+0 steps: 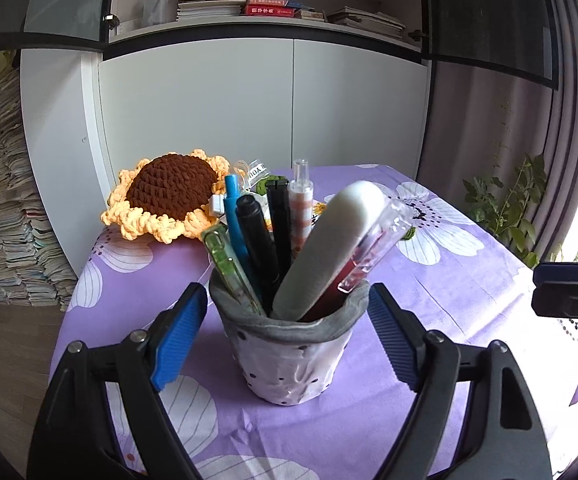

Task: Organize stationery
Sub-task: 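Lower the filled pen holder onto the tablecloth and open the left tool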

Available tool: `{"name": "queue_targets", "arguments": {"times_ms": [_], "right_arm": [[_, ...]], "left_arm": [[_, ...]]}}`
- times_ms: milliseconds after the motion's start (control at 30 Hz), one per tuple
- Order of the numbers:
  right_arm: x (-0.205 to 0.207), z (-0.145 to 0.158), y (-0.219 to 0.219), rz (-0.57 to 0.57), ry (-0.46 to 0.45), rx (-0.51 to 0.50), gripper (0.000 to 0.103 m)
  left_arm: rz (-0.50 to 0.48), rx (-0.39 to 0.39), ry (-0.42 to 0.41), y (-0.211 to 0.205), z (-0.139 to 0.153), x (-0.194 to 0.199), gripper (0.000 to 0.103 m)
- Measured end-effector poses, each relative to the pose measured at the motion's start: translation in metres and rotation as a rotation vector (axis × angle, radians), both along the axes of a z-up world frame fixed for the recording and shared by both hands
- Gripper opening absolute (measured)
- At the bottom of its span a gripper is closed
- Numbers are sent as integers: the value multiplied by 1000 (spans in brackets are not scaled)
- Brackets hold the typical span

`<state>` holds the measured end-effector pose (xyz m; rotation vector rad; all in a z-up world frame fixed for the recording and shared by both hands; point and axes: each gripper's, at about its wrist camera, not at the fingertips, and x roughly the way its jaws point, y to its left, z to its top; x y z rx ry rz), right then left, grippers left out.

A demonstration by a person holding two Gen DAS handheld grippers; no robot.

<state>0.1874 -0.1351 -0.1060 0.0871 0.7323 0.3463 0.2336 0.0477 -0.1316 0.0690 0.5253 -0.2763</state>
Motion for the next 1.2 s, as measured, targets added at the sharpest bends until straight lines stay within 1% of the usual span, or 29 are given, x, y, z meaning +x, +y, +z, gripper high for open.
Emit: {"name": "queue_targets", "arguments": {"times_ms": [100,300,400,500,667,833,1200], "right_arm": [[0,-1,-4,7,5,24,40],[4,-6,-8,25,18,28,40],[7,-8,-11,29,27,46,40],[11,-10,-14,27,30,54,40],[17,-14,-18,20,36,43,40],[23,-16,-22,19,56,67,40],[35,-19,-33,2,69,72,40]], "left_arm": [[9,21,3,-6,-2,1,81],[58,67,10,-11,-5,6,77],[77,64,17,-10,-5,9,72],[78,54,31,-8,-4,10,71],[86,69,32,-13,-4,7,71],[69,46,46,-16,-1,8,71],[14,54,13,-48,15,16,71]]}}
